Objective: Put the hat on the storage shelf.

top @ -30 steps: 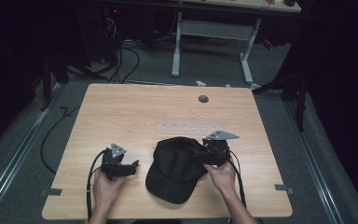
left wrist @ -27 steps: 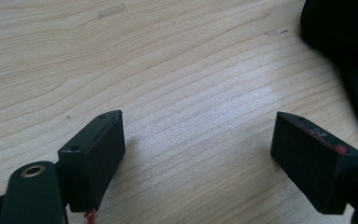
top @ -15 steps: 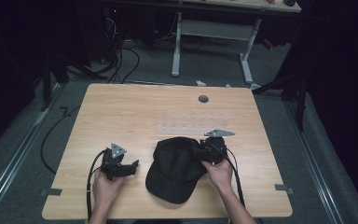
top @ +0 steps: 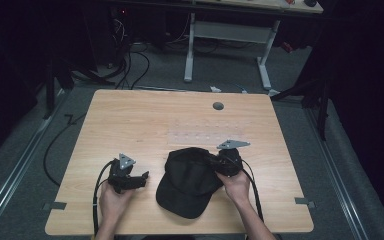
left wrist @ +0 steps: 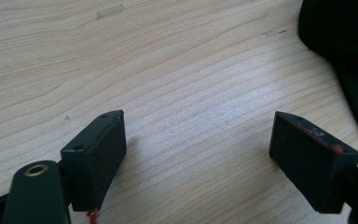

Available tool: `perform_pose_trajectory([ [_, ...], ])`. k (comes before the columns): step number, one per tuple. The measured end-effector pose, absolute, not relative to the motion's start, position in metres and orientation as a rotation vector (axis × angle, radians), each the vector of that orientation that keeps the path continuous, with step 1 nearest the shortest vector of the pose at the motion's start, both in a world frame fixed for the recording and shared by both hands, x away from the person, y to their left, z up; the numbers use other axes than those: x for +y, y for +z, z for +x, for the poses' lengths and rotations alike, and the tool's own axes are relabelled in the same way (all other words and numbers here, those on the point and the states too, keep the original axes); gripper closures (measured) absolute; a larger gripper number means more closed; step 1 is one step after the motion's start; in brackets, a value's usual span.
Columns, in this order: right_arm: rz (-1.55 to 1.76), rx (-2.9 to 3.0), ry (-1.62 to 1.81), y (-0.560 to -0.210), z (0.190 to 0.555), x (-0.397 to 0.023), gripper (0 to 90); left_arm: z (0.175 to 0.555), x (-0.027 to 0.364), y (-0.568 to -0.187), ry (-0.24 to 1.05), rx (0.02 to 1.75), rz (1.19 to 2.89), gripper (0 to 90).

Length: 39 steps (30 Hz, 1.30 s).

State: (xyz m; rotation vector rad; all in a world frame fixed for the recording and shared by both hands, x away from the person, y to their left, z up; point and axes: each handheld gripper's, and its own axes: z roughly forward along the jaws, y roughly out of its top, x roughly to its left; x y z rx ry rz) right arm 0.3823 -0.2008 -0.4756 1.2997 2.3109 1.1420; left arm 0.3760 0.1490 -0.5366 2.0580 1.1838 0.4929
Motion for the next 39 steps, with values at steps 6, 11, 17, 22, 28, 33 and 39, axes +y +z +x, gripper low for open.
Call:
perform_pose_trajectory([
  [6,1.27,2.319,1.179,-0.474,0.379,-0.204,84.7,0.376,0.149,-0.537,0.493,1.184,2.058,19.0],
  [11,1.227,2.317,1.217,-0.469,0.375,-0.208,84.9,0.376,0.149,-0.537,0.493,1.184,2.058,19.1],
  [17,1.197,2.296,1.265,-0.459,0.369,-0.212,85.0,0.376,0.15,-0.536,0.497,1.19,2.054,21.3],
  [22,1.185,2.28,1.292,-0.451,0.364,-0.218,85.0,0.376,0.15,-0.536,0.498,1.19,2.054,21.5],
  [28,1.17,2.256,1.332,-0.441,0.359,-0.225,85.0,0.376,0.15,-0.536,0.499,1.19,2.054,21.5],
  [33,1.156,2.251,1.337,-0.434,0.356,-0.229,85.0,0.376,0.15,-0.536,0.498,1.192,2.052,21.5],
  [39,1.142,2.23,1.376,-0.428,0.352,-0.237,85.0,0.376,0.149,-0.536,0.503,1.2,2.047,21.6],
])
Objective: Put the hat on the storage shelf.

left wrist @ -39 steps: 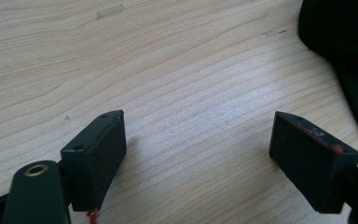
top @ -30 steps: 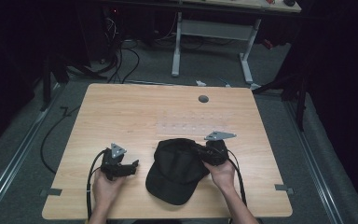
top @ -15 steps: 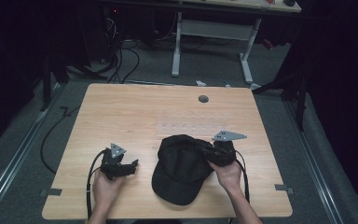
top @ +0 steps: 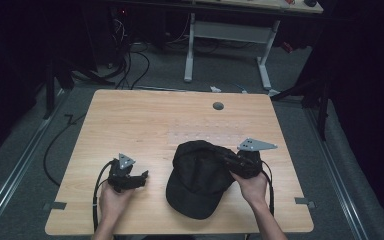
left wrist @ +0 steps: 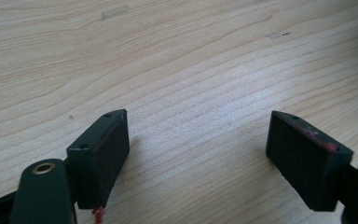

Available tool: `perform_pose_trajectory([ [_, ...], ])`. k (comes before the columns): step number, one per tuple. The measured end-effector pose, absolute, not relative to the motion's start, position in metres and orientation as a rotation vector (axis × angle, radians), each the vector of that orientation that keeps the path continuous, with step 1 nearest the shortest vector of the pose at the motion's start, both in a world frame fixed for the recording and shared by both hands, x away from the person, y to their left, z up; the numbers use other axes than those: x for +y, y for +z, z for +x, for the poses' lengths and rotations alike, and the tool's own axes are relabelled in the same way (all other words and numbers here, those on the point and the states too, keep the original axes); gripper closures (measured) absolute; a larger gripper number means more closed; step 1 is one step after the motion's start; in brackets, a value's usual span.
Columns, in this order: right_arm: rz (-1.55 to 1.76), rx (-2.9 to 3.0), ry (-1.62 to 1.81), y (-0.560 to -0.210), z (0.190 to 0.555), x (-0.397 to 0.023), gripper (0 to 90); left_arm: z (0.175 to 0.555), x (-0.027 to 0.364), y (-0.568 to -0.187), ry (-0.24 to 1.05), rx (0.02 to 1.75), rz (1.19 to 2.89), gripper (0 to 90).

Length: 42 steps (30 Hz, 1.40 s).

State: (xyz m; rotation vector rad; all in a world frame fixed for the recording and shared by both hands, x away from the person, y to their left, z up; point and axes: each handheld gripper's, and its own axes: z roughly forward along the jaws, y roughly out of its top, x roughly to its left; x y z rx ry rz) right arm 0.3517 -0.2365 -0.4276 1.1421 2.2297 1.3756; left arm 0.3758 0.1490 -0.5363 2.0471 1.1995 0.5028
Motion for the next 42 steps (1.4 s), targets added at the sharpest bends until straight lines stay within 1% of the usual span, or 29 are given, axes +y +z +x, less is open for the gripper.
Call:
perform_pose_trajectory([
  [8,1.115,2.209,1.379,-0.416,0.349,-0.243,85.0,0.376,0.149,-0.535,0.481,1.192,2.057,21.6],
  [12,1.101,2.198,1.396,-0.409,0.348,-0.246,85.0,0.374,0.148,-0.53,0.369,1.153,2.035,20.4],
  [16,1.077,2.196,1.389,-0.404,0.347,-0.246,85.0,0.368,0.144,-0.515,0.297,1.066,2.013,18.6],
  [21,1.052,2.2,1.395,-0.4,0.348,-0.245,84.9,0.361,0.135,-0.493,0.165,0.93,1.992,16.2],
  [27,1.018,2.208,1.413,-0.401,0.35,-0.239,84.9,0.358,0.121,-0.48,0.022,0.819,2.018,15.2],
  [32,0.981,2.213,1.429,-0.401,0.352,-0.234,84.8,0.36,0.109,-0.475,-0.047,0.782,2.043,15.1],
  [42,0.876,2.235,1.509,-0.395,0.358,-0.226,84.7,0.365,0.094,-0.468,-0.115,0.735,2.077,15.1],
])
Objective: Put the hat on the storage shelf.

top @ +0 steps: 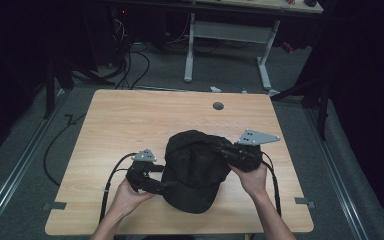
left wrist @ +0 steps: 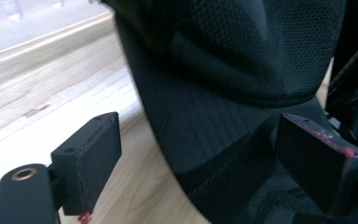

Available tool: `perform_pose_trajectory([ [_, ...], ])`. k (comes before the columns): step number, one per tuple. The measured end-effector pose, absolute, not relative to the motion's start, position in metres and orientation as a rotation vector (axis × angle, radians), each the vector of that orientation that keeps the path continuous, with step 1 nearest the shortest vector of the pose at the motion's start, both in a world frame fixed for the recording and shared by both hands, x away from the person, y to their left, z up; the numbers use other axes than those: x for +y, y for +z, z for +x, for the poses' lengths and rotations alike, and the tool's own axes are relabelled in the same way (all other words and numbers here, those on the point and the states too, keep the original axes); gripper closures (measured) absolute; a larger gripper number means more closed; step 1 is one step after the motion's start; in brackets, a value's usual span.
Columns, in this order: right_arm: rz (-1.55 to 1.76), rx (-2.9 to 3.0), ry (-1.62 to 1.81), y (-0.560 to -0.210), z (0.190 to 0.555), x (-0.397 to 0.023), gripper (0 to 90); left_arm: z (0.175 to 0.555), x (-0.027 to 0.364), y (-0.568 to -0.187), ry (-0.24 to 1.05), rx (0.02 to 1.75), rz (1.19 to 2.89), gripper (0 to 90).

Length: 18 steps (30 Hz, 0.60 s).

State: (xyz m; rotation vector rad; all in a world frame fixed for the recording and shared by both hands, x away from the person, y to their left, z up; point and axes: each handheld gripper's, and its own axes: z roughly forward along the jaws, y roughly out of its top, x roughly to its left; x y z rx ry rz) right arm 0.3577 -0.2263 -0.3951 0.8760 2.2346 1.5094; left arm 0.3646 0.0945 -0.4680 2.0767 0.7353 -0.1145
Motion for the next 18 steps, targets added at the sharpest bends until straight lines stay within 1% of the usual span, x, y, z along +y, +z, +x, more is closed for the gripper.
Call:
perform_pose_trajectory([
  [5,0.82,2.248,1.536,-0.394,0.358,-0.222,84.6,0.366,0.09,-0.467,-0.148,0.711,2.11,17.6],
  [10,0.807,2.264,1.559,-0.392,0.361,-0.218,84.6,0.366,0.091,-0.465,-0.173,0.678,2.091,23.4],
  [14,0.787,2.261,1.562,-0.388,0.36,-0.216,84.5,0.365,0.094,-0.463,-0.17,0.668,2.095,29.9],
  [17,0.777,2.257,1.573,-0.386,0.361,-0.214,84.5,0.363,0.096,-0.461,-0.16,0.665,2.1,31.9],
  [18,0.772,2.257,1.574,-0.386,0.362,-0.213,84.4,0.363,0.097,-0.461,-0.157,0.663,2.103,34.1],
])
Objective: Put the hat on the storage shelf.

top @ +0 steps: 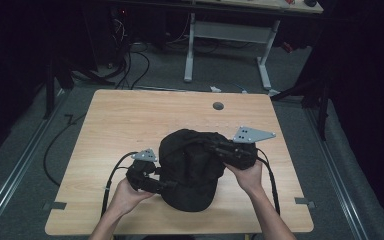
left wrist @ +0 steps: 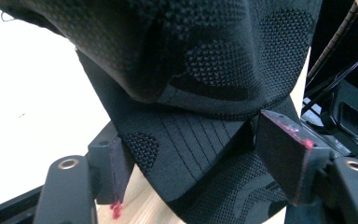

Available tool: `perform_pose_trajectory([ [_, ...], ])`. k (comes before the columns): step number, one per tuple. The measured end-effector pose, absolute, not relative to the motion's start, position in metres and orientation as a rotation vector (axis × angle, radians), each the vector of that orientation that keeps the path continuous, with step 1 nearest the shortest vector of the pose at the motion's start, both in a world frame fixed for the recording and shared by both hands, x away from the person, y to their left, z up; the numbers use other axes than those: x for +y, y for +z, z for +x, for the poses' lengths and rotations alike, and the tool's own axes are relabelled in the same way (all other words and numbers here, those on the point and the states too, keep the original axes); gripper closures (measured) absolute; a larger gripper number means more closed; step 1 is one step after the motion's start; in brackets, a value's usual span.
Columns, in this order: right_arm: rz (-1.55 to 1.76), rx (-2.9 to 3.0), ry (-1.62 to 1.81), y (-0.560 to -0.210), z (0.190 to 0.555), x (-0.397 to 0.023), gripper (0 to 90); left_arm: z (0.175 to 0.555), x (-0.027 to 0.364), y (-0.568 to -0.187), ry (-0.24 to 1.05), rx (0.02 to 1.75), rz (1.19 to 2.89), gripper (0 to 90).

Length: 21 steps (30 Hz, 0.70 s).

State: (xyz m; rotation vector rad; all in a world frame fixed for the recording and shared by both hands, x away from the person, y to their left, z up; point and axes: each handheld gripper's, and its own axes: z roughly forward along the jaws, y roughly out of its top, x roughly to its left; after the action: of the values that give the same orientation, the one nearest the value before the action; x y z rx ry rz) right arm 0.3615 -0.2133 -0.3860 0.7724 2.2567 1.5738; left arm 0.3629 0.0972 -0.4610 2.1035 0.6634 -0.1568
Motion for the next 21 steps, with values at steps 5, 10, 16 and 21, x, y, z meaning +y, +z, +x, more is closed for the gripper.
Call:
perform_pose_trajectory([
  [5,0.765,2.259,1.568,-0.383,0.362,-0.21,84.3,0.361,0.102,-0.461,-0.165,0.669,2.083,40.8],
  [10,0.761,2.25,1.565,-0.382,0.363,-0.208,84.0,0.361,0.107,-0.463,-0.196,0.665,2.046,48.6],
  [16,0.746,2.242,1.57,-0.38,0.363,-0.206,83.5,0.36,0.111,-0.461,-0.235,0.664,2.027,61.4],
  [21,0.739,2.234,1.58,-0.379,0.362,-0.207,82.7,0.357,0.115,-0.458,-0.275,0.646,1.995,69.5],
])
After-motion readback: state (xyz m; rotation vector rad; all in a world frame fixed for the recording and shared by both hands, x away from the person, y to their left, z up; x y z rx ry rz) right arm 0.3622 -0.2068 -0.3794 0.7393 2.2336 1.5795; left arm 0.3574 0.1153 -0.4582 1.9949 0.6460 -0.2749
